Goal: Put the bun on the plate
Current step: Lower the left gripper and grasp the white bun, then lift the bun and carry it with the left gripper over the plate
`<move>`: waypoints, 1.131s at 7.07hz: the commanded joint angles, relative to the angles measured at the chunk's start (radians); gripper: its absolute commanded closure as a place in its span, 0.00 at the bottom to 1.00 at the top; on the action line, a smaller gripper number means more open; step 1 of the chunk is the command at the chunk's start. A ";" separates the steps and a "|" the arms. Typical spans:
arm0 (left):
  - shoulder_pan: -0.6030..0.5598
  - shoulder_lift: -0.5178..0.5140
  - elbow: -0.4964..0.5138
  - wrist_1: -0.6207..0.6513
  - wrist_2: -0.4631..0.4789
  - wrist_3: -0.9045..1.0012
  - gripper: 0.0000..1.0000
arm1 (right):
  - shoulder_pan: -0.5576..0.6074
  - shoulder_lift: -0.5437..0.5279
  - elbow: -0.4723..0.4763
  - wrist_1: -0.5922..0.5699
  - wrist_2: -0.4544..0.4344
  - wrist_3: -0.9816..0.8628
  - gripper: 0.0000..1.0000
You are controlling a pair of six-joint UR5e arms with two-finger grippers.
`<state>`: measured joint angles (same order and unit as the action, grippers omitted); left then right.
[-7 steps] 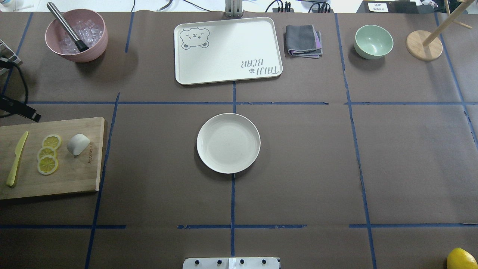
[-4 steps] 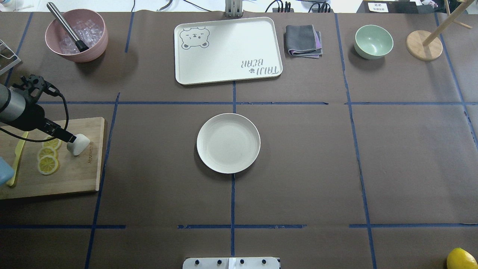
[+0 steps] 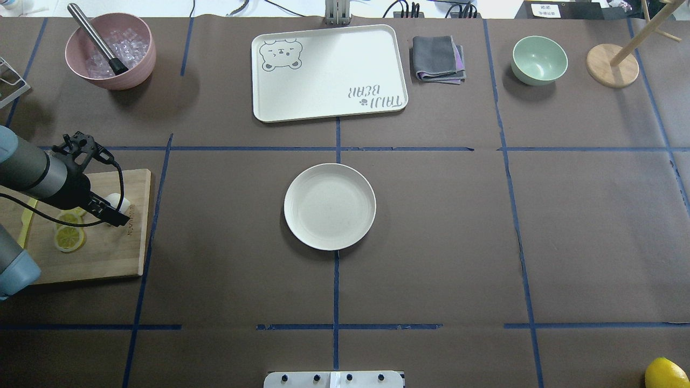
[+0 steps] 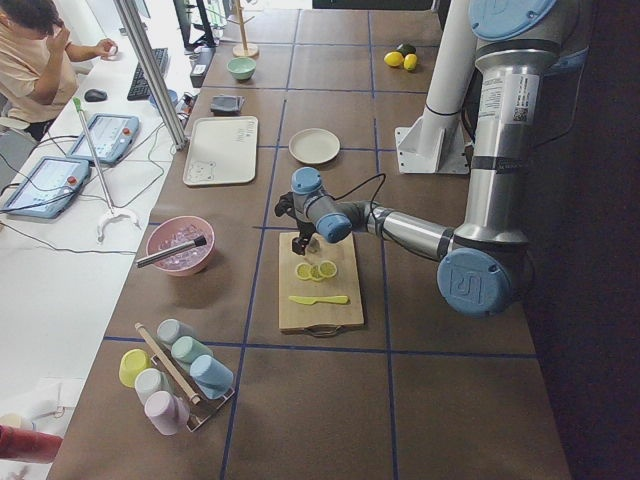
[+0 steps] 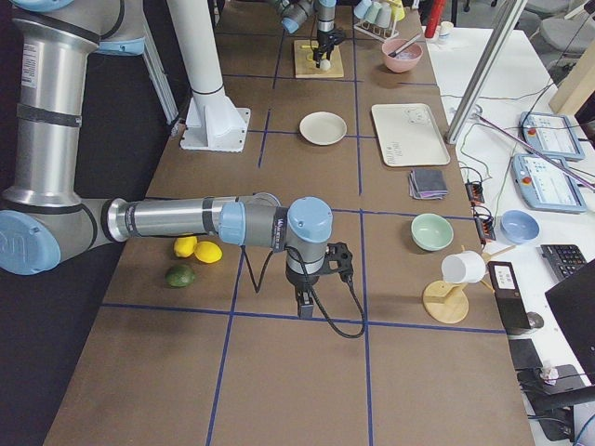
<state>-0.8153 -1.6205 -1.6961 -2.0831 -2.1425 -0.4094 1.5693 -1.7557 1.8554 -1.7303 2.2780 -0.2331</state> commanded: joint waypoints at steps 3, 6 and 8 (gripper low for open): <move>0.002 -0.001 -0.007 0.003 0.003 0.000 0.70 | 0.000 -0.001 -0.001 0.000 0.000 0.000 0.00; 0.002 -0.135 -0.043 0.099 -0.002 -0.163 0.68 | 0.000 -0.001 -0.001 0.000 0.001 0.000 0.00; 0.103 -0.380 -0.028 0.316 0.004 -0.408 0.68 | 0.000 -0.001 -0.001 0.000 0.002 0.000 0.00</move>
<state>-0.7787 -1.8542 -1.7338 -1.8958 -2.1430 -0.6664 1.5692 -1.7564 1.8546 -1.7303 2.2793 -0.2332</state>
